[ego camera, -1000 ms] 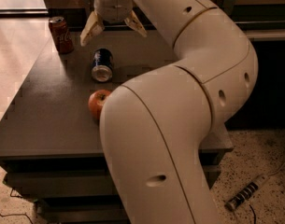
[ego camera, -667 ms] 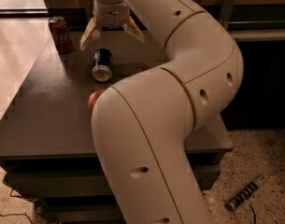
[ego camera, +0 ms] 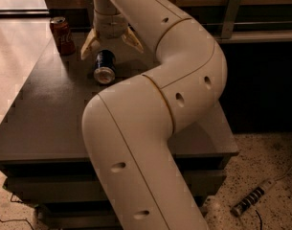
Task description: Place pepsi can upright
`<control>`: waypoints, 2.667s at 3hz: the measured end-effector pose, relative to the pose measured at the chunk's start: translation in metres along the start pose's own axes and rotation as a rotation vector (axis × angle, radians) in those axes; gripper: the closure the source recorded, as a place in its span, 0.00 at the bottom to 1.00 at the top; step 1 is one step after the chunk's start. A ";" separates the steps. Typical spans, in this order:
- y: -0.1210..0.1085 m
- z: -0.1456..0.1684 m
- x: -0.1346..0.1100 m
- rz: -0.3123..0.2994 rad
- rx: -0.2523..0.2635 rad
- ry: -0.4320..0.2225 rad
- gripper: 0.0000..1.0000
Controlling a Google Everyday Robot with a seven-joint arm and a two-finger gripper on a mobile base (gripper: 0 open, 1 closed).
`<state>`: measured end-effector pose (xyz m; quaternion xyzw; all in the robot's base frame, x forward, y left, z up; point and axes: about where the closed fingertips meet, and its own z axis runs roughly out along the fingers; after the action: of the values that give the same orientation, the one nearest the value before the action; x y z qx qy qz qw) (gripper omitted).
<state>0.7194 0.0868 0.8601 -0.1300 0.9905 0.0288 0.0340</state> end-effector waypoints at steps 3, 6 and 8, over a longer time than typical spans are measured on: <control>0.007 0.019 -0.007 0.009 -0.018 0.013 0.37; 0.013 0.031 -0.026 0.009 -0.035 -0.042 1.00; 0.010 0.015 -0.028 -0.006 -0.021 -0.074 1.00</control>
Offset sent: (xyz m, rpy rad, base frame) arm -0.0666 -0.0394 0.0019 -0.1781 0.3546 0.0035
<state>0.7449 0.1046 0.8478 -0.1321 0.9878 0.0438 0.0696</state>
